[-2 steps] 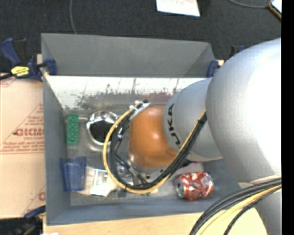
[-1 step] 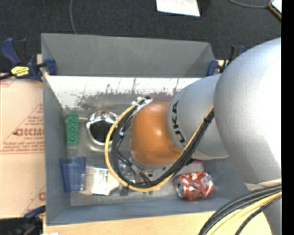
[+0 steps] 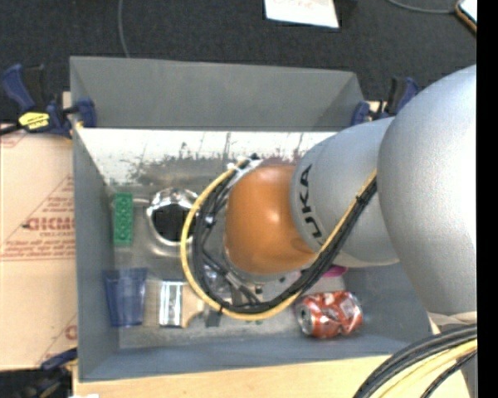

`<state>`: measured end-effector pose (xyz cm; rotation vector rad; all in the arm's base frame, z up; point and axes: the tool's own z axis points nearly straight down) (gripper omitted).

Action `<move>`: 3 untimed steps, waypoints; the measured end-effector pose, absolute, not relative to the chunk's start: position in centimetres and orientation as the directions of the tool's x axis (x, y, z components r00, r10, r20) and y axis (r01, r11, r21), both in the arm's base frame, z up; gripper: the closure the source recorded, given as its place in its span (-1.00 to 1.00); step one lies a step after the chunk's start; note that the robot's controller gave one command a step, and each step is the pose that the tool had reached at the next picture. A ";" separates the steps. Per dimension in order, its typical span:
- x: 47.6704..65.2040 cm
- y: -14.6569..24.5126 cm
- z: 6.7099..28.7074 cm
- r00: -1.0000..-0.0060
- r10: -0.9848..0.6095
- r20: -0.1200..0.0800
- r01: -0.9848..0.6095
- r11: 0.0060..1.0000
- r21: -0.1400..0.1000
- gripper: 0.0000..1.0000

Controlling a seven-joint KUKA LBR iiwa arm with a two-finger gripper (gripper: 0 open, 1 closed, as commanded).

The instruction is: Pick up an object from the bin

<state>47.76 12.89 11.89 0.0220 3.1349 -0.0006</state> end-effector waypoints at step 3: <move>47.8 12.8 15.5 -1.000 0.019 -0.009 0.019 1.000 0.002 1.00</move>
Offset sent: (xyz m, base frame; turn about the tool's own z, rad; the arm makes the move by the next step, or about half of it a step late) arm 0.0005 -0.0001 0.0320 0.0013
